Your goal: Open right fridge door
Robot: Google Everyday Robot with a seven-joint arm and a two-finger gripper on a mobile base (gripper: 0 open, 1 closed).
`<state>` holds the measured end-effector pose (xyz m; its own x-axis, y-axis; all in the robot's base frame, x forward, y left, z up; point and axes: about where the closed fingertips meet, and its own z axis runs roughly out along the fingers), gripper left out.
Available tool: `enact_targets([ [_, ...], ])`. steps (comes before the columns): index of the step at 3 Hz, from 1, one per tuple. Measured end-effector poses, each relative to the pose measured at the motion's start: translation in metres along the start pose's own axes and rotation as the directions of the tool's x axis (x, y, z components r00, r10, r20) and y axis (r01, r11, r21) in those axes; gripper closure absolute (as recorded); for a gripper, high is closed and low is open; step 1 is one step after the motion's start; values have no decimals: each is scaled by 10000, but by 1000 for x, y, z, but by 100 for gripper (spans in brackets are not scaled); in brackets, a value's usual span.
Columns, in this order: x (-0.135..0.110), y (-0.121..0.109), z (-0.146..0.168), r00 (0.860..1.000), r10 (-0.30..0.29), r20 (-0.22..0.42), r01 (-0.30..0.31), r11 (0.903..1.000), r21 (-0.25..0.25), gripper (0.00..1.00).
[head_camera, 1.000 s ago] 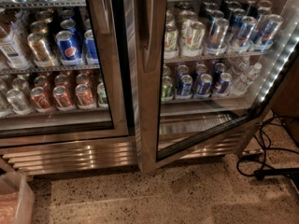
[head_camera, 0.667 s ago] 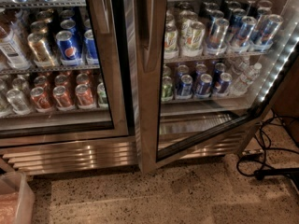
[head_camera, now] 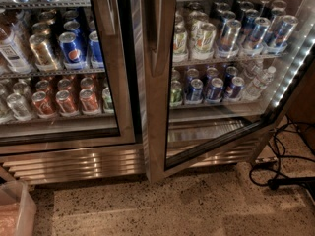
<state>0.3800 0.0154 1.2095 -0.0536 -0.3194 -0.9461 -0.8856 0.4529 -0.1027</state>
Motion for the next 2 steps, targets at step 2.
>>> enact_targets([
  [2,0,0,0,10000,0,0,0,10000,0,0],
])
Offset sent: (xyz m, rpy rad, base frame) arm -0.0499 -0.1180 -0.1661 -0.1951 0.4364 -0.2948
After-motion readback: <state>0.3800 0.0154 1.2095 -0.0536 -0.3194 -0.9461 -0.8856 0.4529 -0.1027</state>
